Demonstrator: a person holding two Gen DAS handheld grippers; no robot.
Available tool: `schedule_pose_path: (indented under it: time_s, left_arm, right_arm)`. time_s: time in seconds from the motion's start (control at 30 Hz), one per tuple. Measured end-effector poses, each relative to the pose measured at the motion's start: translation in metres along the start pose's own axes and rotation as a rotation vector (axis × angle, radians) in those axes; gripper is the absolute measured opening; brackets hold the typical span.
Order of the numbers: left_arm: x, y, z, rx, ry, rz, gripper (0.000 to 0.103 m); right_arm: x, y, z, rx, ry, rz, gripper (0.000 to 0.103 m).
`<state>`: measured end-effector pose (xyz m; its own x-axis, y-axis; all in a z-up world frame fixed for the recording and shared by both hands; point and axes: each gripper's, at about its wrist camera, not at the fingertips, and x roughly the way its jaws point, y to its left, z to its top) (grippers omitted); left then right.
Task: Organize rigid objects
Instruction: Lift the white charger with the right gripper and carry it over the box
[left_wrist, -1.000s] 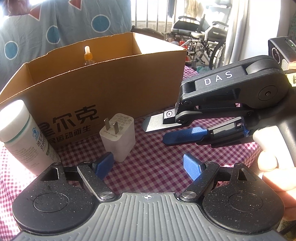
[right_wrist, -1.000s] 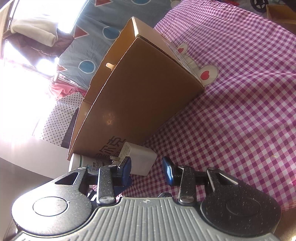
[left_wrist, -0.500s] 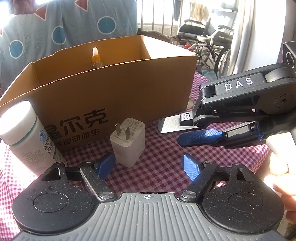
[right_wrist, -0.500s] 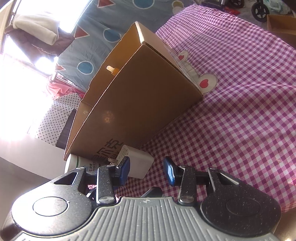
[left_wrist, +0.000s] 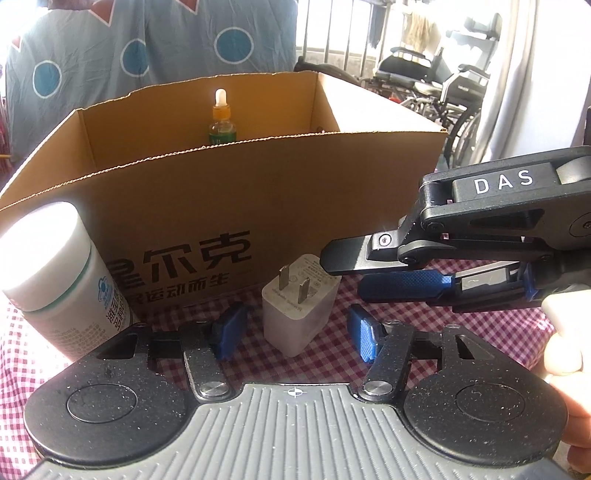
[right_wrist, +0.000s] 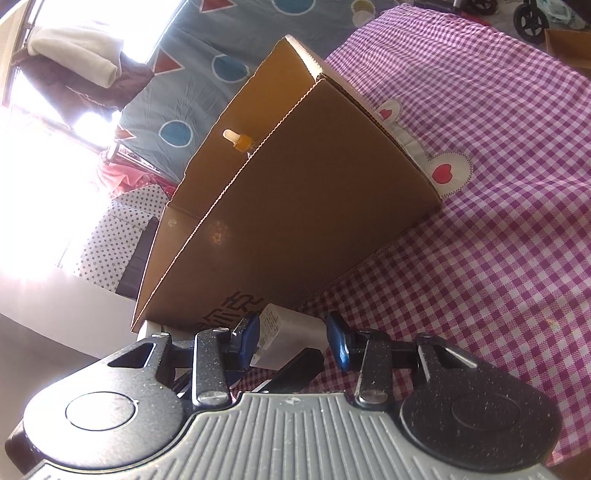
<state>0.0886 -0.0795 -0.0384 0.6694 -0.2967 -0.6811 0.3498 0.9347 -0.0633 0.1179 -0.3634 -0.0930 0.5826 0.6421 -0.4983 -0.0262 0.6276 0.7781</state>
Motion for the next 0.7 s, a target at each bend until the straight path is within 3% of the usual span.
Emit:
schedule_pose_path:
  time_s: [0.17,0.23,0.33,0.57,0.7]
  left_arm:
    - [0.003,0.005,0.000,0.001,-0.017,-0.008,0.055]
    - [0.003,0.004,0.000,0.001,-0.021,-0.026,0.039]
    - [0.001,0.002,0.000,0.024,-0.012,-0.019,0.036]
    - [0.001,0.005,0.005,0.013,-0.002,-0.040,0.037]
    - [0.004,-0.002,0.005,0.032,-0.004,-0.034,0.030]
  right_arm:
    - [0.015,0.004,0.005,-0.004,0.012,-0.012,0.043]
    - [0.020,0.007,0.006,-0.004,0.016,-0.016,0.043]
    - [0.020,0.007,0.008,-0.006,0.018,-0.017,0.043]
    - [0.014,0.002,0.008,0.016,0.032,-0.008,0.043]
    - [0.021,0.002,0.008,0.033,0.044,0.011,0.043]
